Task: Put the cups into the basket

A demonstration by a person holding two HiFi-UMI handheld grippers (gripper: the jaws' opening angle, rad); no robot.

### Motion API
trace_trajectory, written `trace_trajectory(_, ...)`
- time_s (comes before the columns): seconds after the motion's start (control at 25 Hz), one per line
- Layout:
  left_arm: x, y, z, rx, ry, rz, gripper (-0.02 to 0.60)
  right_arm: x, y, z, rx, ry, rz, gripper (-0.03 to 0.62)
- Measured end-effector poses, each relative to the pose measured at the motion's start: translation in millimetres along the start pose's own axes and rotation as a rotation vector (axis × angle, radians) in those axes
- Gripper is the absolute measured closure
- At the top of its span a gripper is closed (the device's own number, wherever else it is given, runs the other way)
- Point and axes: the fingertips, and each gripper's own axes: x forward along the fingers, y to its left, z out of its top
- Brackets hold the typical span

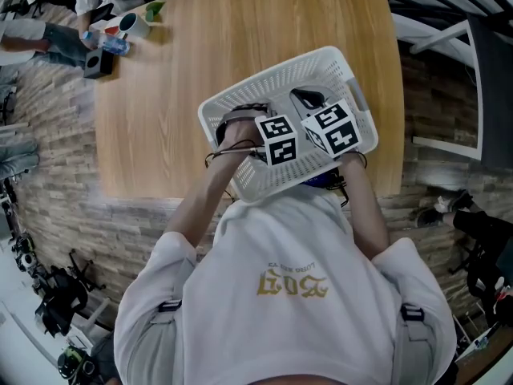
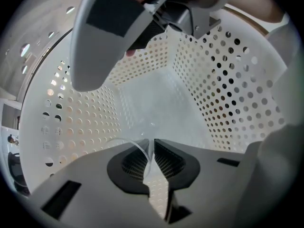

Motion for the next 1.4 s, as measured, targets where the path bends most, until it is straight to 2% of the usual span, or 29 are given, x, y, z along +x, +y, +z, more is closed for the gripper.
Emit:
trace_trajectory(0.2,-2,-1,3,0.020,-0.003,-0.001,0.548,-3,-3,0,-0.003,-0.005,-0.009,0.583)
trace_trajectory(0.4,-15,2,21,0.006,-0.080,-0.007,0.533,-1,0,1,-0.014,-0.001,0.003,0.583)
trace_trajectory(0.52,-13,0,21,0.014,-0.076,-0.020,0.529,-1,0,2,-0.012,-0.007,-0.001,0.583)
trace_trajectory(0.76,-14,0,19,0.009,-0.076,-0.001,0.529,-3,-1,2,-0.006,-0.016,-0.004,0.583)
trace_trajectory(1.4,-19,3,17,-0.048,-0.115,-0.008,0.526,-6,-4,6,0.006,-0.035,-0.012,0.583)
